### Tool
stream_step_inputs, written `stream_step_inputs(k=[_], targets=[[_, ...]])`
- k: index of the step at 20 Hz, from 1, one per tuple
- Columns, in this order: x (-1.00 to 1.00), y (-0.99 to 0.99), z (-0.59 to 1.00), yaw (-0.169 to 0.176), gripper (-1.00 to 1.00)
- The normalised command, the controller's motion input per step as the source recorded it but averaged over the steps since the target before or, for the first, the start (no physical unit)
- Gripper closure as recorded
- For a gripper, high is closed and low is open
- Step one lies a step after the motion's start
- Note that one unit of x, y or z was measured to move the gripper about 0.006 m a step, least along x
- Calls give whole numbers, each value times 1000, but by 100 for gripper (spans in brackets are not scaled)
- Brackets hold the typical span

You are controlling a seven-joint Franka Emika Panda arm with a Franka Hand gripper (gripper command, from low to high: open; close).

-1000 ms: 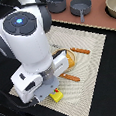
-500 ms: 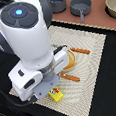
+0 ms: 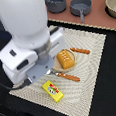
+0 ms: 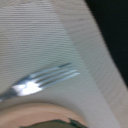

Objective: Place the bread, butter, and milk from the table onto the serving area.

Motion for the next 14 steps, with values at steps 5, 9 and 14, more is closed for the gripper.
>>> stream_step_inputs(k=[5,9,14], targets=[[-706,537,0,11,-100],[-732,546,-8,28,-100],[-727,486,-29,62,-100]])
